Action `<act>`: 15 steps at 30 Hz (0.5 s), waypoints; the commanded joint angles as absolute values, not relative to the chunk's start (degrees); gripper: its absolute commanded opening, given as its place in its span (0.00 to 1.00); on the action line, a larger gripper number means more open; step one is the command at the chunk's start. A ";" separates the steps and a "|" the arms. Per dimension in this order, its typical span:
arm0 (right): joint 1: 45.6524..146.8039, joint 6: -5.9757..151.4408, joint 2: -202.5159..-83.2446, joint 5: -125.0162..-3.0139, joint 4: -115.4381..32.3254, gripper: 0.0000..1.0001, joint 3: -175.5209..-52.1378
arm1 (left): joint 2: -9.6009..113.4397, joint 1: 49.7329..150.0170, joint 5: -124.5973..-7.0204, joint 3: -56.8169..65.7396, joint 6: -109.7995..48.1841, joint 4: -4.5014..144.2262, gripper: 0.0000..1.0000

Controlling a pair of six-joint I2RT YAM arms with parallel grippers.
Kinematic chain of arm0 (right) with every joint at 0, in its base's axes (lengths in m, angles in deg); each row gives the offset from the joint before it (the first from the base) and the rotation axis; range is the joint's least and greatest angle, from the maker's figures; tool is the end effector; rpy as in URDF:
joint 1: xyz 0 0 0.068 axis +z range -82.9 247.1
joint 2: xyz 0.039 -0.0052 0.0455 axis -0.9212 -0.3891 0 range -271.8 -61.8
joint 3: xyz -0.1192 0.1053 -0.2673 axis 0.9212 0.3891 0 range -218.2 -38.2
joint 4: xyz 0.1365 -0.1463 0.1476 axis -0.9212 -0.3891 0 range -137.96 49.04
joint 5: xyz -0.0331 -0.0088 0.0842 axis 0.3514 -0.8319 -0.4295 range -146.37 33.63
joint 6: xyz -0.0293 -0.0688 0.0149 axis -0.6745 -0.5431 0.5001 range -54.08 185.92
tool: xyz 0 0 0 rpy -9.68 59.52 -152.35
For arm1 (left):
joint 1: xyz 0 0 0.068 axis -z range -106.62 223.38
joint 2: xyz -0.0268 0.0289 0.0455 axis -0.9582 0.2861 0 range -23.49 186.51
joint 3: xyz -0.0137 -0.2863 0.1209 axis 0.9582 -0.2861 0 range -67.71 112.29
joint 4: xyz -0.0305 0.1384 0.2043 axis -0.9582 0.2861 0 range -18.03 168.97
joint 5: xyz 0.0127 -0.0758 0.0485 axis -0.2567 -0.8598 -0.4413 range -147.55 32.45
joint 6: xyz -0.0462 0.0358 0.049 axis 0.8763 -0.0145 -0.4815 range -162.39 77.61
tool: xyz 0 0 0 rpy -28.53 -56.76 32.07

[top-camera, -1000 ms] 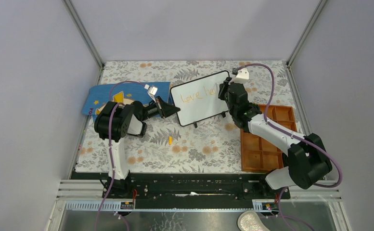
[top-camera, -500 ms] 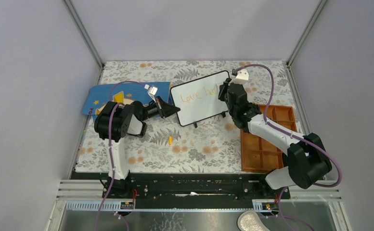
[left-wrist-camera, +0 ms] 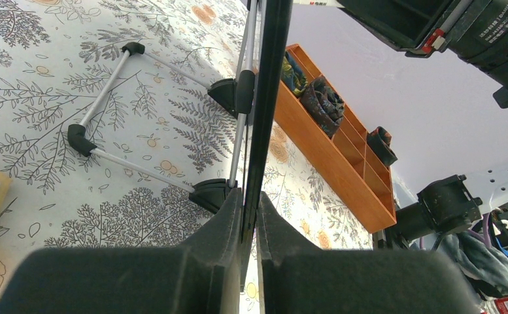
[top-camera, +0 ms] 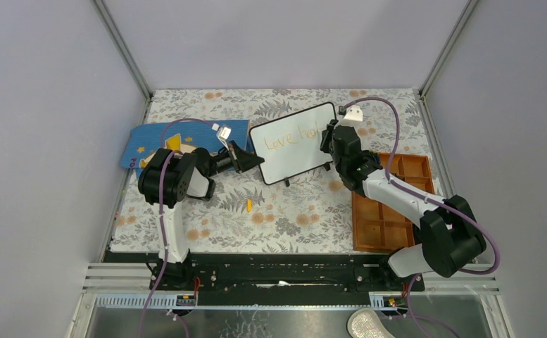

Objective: Write a sentence on the whiteboard

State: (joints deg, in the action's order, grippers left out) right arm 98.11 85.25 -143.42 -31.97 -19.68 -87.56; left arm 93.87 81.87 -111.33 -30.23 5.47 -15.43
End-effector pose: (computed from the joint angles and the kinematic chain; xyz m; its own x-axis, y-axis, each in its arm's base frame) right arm 0.2998 0.1491 0.3156 -0.1943 0.2350 -0.9524 -0.0607 0.9661 0.2508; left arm 0.3586 -0.1061 0.1805 -0.5645 -0.3586 -0.7435 0.6853 0.2986 -0.6643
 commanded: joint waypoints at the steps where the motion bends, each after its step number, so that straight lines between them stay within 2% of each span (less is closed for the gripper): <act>1: 97.63 85.69 -141.80 -32.80 -20.52 0.00 -86.57 | 93.06 82.08 -112.65 -31.14 5.54 -12.32 0.00; 15: 97.60 85.62 -138.64 -29.27 -20.43 0.00 -84.36 | 92.97 82.14 -112.57 -31.18 5.34 -11.97 0.00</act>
State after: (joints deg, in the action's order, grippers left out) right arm 98.08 85.27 -142.40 -31.77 -22.15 -86.01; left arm 93.85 81.98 -111.35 -30.23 5.40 -15.41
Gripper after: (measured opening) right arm 0.175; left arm 0.142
